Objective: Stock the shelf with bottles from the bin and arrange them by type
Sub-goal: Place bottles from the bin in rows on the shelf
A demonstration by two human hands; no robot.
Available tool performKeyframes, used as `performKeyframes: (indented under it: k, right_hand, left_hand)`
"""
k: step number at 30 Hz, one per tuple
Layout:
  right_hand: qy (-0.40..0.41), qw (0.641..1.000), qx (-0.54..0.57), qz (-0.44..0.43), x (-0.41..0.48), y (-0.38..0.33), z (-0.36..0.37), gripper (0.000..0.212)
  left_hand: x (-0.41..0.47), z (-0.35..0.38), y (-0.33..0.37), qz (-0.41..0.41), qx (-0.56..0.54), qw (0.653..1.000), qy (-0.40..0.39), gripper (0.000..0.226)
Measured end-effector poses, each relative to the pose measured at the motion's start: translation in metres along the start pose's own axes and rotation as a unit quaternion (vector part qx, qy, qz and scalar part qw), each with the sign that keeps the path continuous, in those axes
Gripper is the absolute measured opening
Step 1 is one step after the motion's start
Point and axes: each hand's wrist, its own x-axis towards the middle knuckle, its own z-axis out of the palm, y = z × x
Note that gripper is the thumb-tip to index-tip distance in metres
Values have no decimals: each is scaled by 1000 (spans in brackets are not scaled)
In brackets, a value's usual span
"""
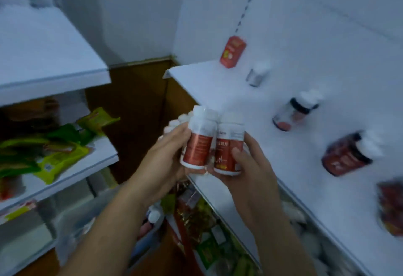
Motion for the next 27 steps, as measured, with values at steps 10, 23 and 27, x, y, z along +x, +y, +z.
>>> performKeyframes:
  k: [10,23,27]
  right_hand:
    - [189,976,-15,-109,-138,-68,-110,45]
    - [254,955,-34,-150,-275,-49,-211,37]
    - [273,947,-58,-158,-301,-41,-231,42]
  left_hand:
    - [-44,152,-25,-28,110,979,-167,36]
    - [-149,261,-103,-54,195,953,-225,39]
    - [-163,278,-122,-56,205,950,-227,39]
